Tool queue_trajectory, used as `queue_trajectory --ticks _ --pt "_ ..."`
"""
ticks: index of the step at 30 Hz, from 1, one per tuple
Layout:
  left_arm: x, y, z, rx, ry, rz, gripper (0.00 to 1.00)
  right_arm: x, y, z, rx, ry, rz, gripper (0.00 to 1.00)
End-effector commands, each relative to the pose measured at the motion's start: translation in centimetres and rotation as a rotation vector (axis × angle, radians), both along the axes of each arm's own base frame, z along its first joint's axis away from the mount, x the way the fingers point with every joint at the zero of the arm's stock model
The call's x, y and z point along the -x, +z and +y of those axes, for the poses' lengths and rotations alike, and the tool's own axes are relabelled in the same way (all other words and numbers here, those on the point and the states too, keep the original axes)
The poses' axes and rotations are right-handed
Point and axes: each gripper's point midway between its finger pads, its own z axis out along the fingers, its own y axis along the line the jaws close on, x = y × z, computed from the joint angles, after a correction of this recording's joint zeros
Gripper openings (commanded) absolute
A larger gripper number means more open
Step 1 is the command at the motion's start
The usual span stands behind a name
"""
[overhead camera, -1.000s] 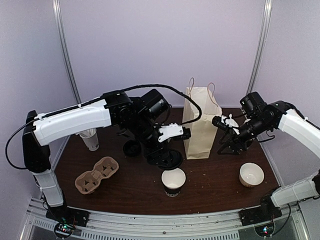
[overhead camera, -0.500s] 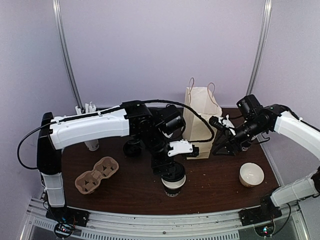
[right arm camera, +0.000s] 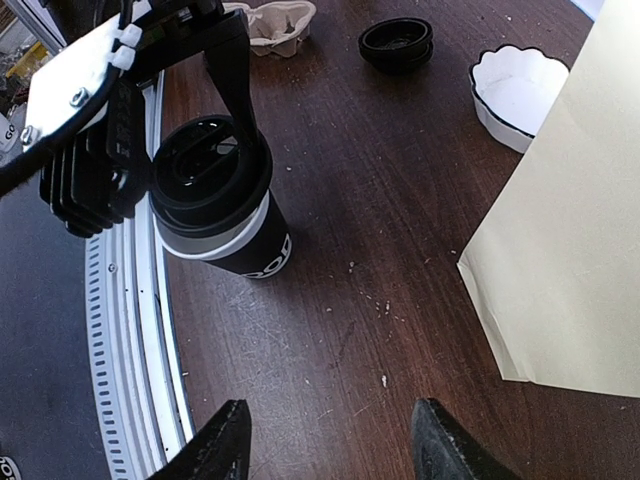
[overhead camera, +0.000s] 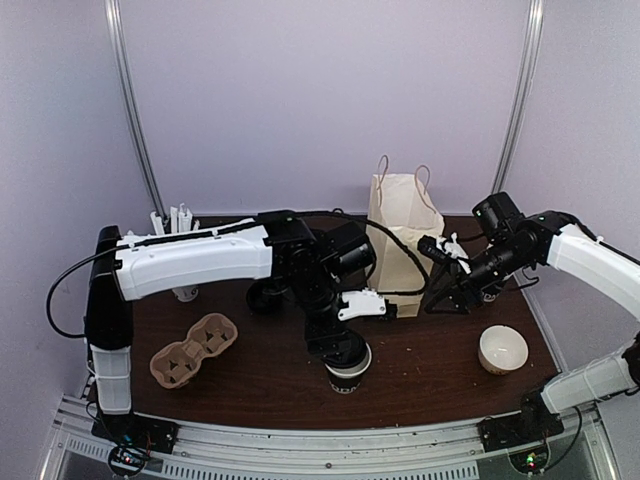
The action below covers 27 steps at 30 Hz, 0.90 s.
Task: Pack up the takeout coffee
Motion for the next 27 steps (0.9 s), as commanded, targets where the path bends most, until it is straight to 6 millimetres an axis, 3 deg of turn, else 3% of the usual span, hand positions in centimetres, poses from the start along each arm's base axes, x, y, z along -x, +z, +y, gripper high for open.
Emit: queue_trajectory --ticks 1,15,27 --pt "-0.3 0.7 -1.2 0.037 -0.018 -0.027 0.77 0.1 0.2 0.1 -0.021 0.007 -0.006 0.59" --pt "0.2 1.3 -2.4 0.088 -0.035 -0.022 0.77 0.1 -0.1 0.1 -0.016 0.012 -0.001 0.59" --pt "0.8 -0.1 -2.0 0.045 -0.054 -0.006 0.77 0.1 -0.2 0.1 -0.014 0.014 0.001 0.59"
